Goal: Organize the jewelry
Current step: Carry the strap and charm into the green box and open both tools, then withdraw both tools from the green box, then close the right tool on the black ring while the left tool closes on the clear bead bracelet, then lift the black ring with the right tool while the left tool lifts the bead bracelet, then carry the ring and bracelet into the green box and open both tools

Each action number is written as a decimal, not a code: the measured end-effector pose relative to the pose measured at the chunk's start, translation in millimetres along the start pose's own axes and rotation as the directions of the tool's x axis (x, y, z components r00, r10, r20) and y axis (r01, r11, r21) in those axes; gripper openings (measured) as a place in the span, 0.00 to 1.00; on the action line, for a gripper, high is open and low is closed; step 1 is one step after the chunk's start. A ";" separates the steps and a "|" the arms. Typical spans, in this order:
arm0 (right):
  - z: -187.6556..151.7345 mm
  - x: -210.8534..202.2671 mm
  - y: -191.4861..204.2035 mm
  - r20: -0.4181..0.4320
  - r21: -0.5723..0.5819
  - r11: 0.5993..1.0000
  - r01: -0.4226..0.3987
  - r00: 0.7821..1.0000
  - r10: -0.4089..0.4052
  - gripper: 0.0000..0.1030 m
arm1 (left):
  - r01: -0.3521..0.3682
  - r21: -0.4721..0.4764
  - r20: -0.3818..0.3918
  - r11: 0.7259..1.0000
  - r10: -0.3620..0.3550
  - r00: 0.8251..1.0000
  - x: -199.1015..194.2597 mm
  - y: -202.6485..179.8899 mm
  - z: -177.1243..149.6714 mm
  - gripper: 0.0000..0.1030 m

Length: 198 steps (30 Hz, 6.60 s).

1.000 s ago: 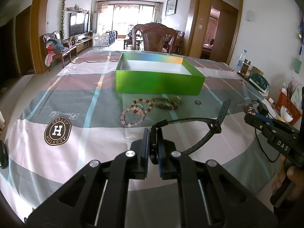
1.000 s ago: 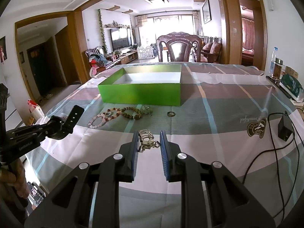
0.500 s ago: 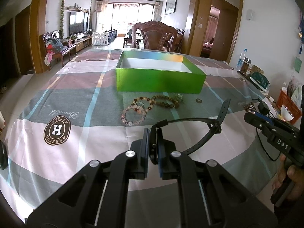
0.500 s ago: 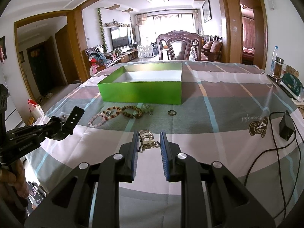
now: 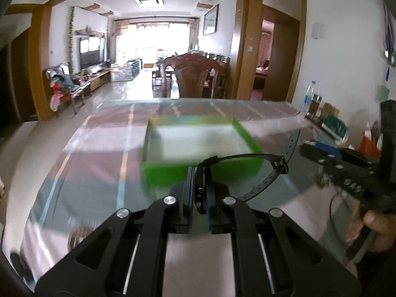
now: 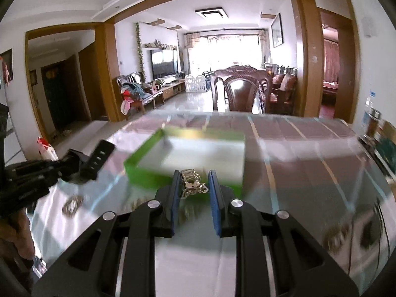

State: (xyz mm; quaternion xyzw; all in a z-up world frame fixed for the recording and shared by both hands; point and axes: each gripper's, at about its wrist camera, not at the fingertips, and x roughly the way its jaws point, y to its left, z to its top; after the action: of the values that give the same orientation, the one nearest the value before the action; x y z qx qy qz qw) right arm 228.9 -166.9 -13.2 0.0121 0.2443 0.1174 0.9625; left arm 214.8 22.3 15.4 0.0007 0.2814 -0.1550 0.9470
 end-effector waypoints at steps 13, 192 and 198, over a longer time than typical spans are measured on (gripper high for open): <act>39.4 203.8 -45.0 -0.220 0.107 0.990 0.092 0.973 -0.067 0.37 | -0.109 -0.135 -0.261 0.985 0.071 0.963 198.5 56.8 55.1 0.54; -27.2 -32.2 4.3 -0.046 0.019 0.995 -0.101 0.994 0.102 0.20 | 0.077 -0.006 -0.015 0.997 -0.077 0.997 -22.6 -6.1 -20.9 0.08; 34.8 47.4 -13.1 -0.047 0.008 0.999 -0.034 0.998 0.034 0.20 | 0.056 -0.021 -0.077 0.998 -0.057 0.995 52.2 18.7 58.9 0.08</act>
State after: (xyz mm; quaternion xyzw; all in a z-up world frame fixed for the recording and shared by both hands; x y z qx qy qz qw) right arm 288.7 -167.5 -5.7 0.0169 0.2670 0.1330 0.9543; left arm 293.1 19.5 35.6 -0.0102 0.3193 -0.1789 0.9305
